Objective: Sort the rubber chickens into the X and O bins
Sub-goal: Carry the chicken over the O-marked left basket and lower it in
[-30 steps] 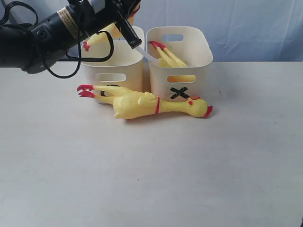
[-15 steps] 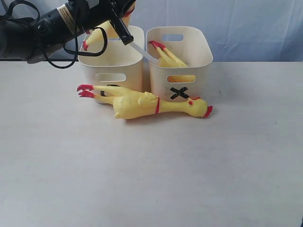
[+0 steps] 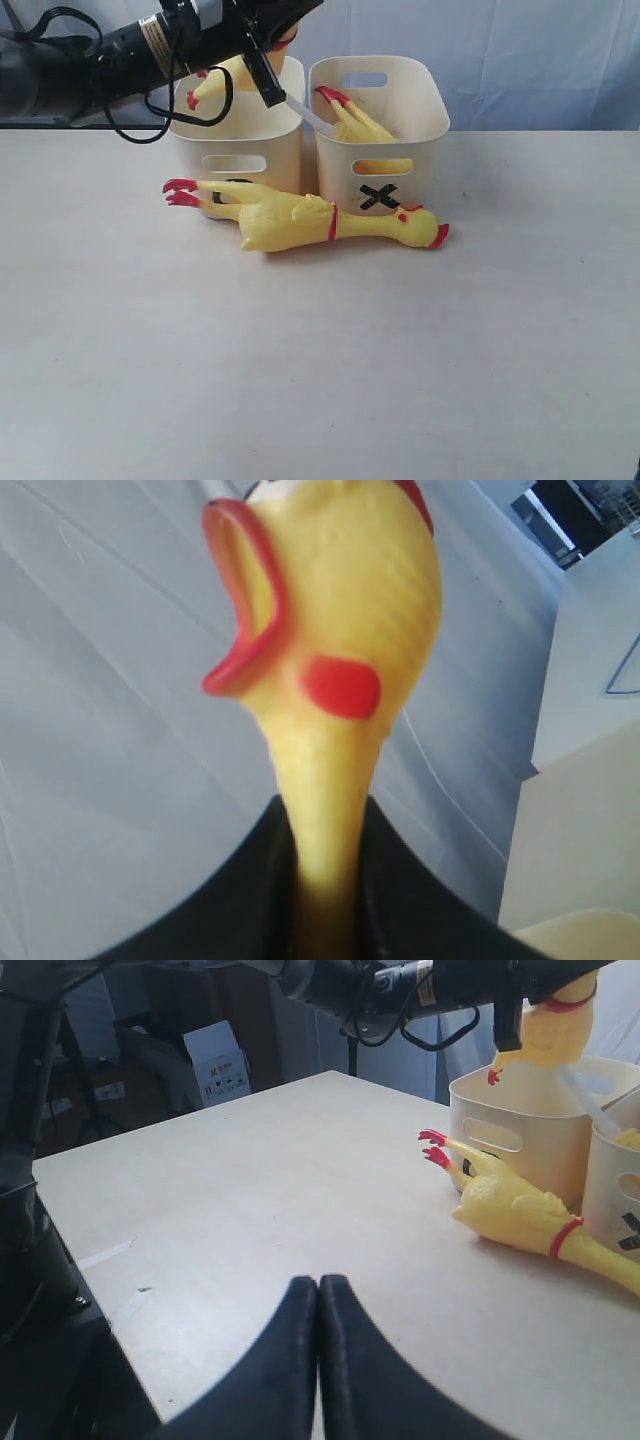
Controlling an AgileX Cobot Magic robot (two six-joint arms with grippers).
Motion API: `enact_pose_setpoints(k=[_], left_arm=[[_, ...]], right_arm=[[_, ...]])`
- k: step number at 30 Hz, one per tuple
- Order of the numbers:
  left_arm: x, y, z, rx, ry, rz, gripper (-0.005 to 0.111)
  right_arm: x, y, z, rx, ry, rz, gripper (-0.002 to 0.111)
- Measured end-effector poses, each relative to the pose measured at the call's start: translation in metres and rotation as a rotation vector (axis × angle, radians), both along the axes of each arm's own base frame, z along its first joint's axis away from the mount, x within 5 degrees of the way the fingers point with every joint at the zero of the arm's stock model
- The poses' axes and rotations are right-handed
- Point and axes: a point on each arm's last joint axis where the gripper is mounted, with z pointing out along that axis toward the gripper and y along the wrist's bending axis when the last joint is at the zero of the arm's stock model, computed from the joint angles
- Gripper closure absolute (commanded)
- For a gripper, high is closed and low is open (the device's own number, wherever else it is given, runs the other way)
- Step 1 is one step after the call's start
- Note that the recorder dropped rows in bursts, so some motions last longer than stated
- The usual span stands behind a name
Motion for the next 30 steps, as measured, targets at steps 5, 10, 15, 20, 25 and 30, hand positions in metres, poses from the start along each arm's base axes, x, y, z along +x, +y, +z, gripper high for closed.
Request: enact_pose_setpoints(k=[5, 10, 15, 20, 25, 30], left_arm=[[0.008, 0.008, -0.003, 0.031, 0.016, -0.013, 0.107], [0.017, 0.015, -0.008, 0.056, 0.034, -0.025, 0.107], [0.022, 0.016, -0.014, 0.072, 0.047, -0.038, 0.107], [0.022, 0.016, -0.014, 0.074, 0.047, -0.038, 0.107], [0.023, 0.016, -0.016, 0.073, 0.053, -0.040, 0.107], [0.023, 0.016, -0.016, 0.073, 0.053, -0.040, 0.105]], right_arm=[[0.000, 0.000, 0.000, 0.000, 0.000, 0.000, 0.108], [0.000, 0.000, 0.000, 0.000, 0.000, 0.000, 0.108], [0.000, 0.000, 0.000, 0.000, 0.000, 0.000, 0.108], [0.000, 0.000, 0.000, 0.000, 0.000, 0.000, 0.108], [0.000, 0.000, 0.000, 0.000, 0.000, 0.000, 0.108], [0.000, 0.000, 0.000, 0.000, 0.000, 0.000, 0.108]])
